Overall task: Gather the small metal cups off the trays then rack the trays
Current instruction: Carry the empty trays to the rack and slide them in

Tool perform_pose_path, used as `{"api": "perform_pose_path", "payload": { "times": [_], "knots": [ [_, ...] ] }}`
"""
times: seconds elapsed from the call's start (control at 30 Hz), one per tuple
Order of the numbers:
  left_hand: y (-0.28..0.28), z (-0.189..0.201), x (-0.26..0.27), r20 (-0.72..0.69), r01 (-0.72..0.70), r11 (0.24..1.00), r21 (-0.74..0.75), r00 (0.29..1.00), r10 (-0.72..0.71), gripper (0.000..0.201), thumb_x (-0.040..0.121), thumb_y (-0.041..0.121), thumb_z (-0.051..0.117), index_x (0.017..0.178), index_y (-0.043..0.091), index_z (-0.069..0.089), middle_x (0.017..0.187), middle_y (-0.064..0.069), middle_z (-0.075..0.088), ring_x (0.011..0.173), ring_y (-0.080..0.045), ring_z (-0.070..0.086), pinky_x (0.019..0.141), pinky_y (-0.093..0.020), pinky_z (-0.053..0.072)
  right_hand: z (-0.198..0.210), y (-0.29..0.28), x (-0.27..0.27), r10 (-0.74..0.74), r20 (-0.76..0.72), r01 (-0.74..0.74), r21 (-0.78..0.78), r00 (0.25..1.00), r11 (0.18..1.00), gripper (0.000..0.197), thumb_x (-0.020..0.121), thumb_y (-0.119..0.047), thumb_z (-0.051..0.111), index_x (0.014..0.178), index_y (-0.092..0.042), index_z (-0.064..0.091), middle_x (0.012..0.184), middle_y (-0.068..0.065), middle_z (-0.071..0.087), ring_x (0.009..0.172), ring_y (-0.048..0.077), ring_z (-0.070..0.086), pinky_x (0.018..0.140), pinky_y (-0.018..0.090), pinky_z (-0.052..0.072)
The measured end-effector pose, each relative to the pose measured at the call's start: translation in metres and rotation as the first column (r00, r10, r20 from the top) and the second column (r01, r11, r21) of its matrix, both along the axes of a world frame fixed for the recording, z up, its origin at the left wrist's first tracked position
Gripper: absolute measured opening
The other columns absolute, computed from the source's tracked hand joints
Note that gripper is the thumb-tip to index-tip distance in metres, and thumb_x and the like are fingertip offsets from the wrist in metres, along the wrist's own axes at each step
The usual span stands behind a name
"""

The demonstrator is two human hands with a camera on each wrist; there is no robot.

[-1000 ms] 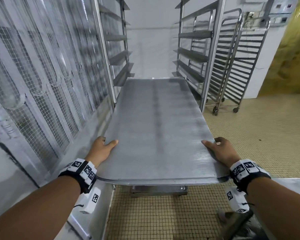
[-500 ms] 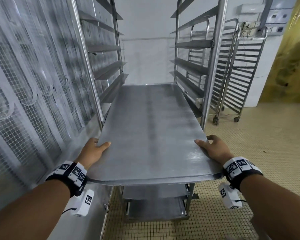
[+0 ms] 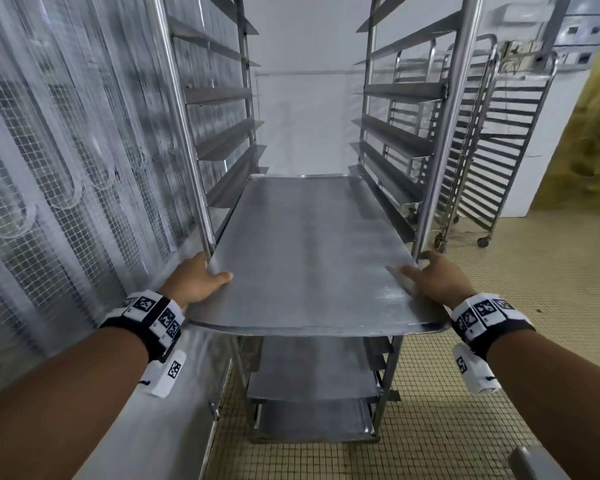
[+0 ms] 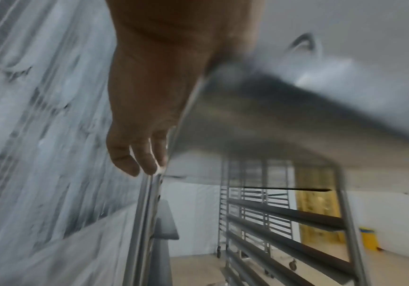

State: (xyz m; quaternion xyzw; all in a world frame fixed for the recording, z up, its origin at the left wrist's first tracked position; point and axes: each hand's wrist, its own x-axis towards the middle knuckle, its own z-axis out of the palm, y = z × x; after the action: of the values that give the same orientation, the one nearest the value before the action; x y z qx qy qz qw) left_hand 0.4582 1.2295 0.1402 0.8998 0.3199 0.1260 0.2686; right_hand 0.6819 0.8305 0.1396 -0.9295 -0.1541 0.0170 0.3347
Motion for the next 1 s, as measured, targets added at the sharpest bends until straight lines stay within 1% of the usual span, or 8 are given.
{"api": "perform_pose_path", "payload": {
  "times": [0.13,0.27,0.37,0.4,0.47,0.63,0.8,1.0],
  "knots": [
    [-0.030,0.020,-0.016,-0.147,0.212,0.945,0.247,0.973,-0.180,0.085,0.082,0.070,0.061,0.149,0.024,0.039,0.153,-0.014,0.039,0.139,-0.034,0.039,0.111,-0.049,0.038,0.024,0.006,-0.041,0.164,0.159,-0.154,-0.072,0.974,0.985,0.077,0.083,-0.076,0.049,0.136,-0.020,0.053,0.133,0.008,0.061,0.116,0.028,0.060,0.093,0.040,0.049],
    [-0.085,0.026,-0.022,-0.234,0.420,0.868,0.265,0.901,-0.365,0.083,0.085,0.078,0.047,0.149,0.025,0.042,0.156,-0.003,0.039,0.144,-0.025,0.033,0.117,-0.041,0.030,0.028,0.030,-0.100,0.371,0.135,-0.340,-0.209,0.919,0.917,0.075,0.083,-0.079,0.045,0.131,-0.023,0.058,0.126,0.004,0.066,0.117,0.026,0.060,0.094,0.035,0.045],
    [-0.118,0.014,-0.027,-0.324,0.488,0.829,0.273,0.858,-0.399,0.094,0.078,0.091,0.029,0.149,0.030,0.042,0.155,0.002,0.040,0.142,-0.024,0.034,0.116,-0.044,0.031,0.005,0.048,-0.131,0.487,0.136,-0.427,-0.322,0.863,0.845,0.066,0.085,-0.077,0.042,0.112,-0.021,0.064,0.114,0.000,0.067,0.111,0.025,0.062,0.088,0.035,0.046],
    [-0.127,0.007,-0.031,-0.342,0.498,0.811,0.307,0.853,-0.394,0.087,0.082,0.087,0.028,0.148,0.032,0.042,0.155,0.003,0.040,0.142,-0.024,0.035,0.114,-0.044,0.032,-0.004,0.051,-0.140,0.506,0.170,-0.425,-0.360,0.846,0.831,0.065,0.086,-0.078,0.038,0.107,-0.021,0.063,0.111,-0.002,0.065,0.111,0.025,0.061,0.087,0.036,0.045],
    [-0.139,-0.004,-0.039,-0.337,0.488,0.776,0.398,0.865,-0.372,0.074,0.090,0.079,0.024,0.147,0.033,0.042,0.153,0.003,0.040,0.142,-0.024,0.034,0.111,-0.045,0.031,-0.018,0.051,-0.151,0.503,0.256,-0.384,-0.398,0.826,0.833,0.060,0.091,-0.070,0.037,0.115,-0.022,0.062,0.123,-0.003,0.061,0.121,0.022,0.055,0.096,0.039,0.041],
    [-0.147,-0.024,-0.062,-0.247,0.413,0.713,0.567,0.911,-0.331,0.084,0.083,0.075,0.001,0.139,0.033,0.047,0.146,0.004,0.047,0.137,-0.019,0.039,0.104,-0.043,0.033,-0.041,0.032,-0.158,0.461,0.418,-0.273,-0.434,0.783,0.858,0.056,0.097,-0.062,0.036,0.139,-0.029,0.052,0.150,-0.008,0.047,0.141,0.014,0.038,0.112,0.040,0.027],
    [-0.143,-0.033,-0.070,-0.178,0.366,0.695,0.619,0.927,-0.330,0.081,0.088,0.072,0.004,0.140,0.032,0.052,0.148,0.005,0.050,0.138,-0.018,0.043,0.102,-0.042,0.036,-0.048,0.025,-0.158,0.408,0.475,-0.205,-0.422,0.780,0.883,0.066,0.095,-0.063,0.019,0.139,-0.027,0.054,0.147,-0.008,0.051,0.139,0.014,0.041,0.109,0.040,0.031],
    [-0.140,-0.031,-0.063,-0.133,0.343,0.761,0.551,0.936,-0.325,0.095,0.076,0.080,-0.001,0.139,0.036,0.054,0.151,0.007,0.048,0.142,-0.018,0.039,0.107,-0.040,0.029,-0.050,0.032,-0.155,0.385,0.509,-0.192,-0.391,0.770,0.900,0.056,0.099,-0.058,0.031,0.130,-0.024,0.062,0.140,-0.004,0.059,0.134,0.018,0.049,0.105,0.041,0.036]
  ]
}}
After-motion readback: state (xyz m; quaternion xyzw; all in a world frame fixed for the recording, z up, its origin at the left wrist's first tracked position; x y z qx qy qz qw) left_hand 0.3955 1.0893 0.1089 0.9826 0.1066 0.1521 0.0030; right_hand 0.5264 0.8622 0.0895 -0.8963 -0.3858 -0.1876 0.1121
